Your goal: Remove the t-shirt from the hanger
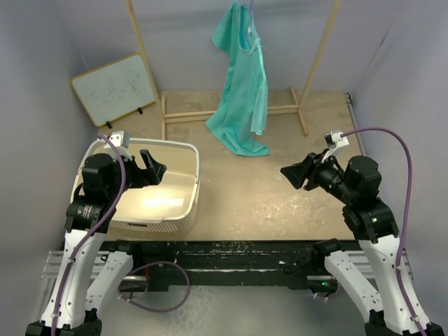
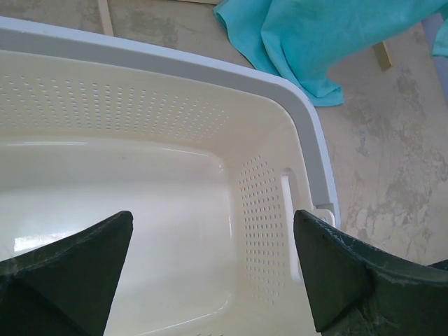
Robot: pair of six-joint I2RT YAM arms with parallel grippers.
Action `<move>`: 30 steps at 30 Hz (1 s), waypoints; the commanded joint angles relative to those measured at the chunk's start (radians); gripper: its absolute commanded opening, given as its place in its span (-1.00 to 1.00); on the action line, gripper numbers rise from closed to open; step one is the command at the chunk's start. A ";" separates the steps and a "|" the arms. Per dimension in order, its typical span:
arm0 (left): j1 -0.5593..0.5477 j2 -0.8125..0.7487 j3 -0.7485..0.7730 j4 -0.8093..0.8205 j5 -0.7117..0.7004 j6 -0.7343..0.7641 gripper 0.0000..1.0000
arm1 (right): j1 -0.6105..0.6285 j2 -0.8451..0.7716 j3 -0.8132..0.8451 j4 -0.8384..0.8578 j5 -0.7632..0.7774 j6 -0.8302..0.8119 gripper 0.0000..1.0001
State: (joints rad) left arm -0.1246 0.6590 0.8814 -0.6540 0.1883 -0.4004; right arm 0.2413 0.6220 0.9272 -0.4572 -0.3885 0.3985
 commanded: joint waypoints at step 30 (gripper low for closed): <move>0.005 -0.004 0.035 0.045 0.043 0.017 0.98 | 0.002 0.769 1.067 -0.068 0.068 -0.075 -0.26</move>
State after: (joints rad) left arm -0.1246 0.6605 0.8814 -0.6533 0.2070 -0.4004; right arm 0.2413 1.2331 1.7622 -0.4778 -0.3790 0.3401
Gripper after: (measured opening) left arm 0.990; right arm 0.376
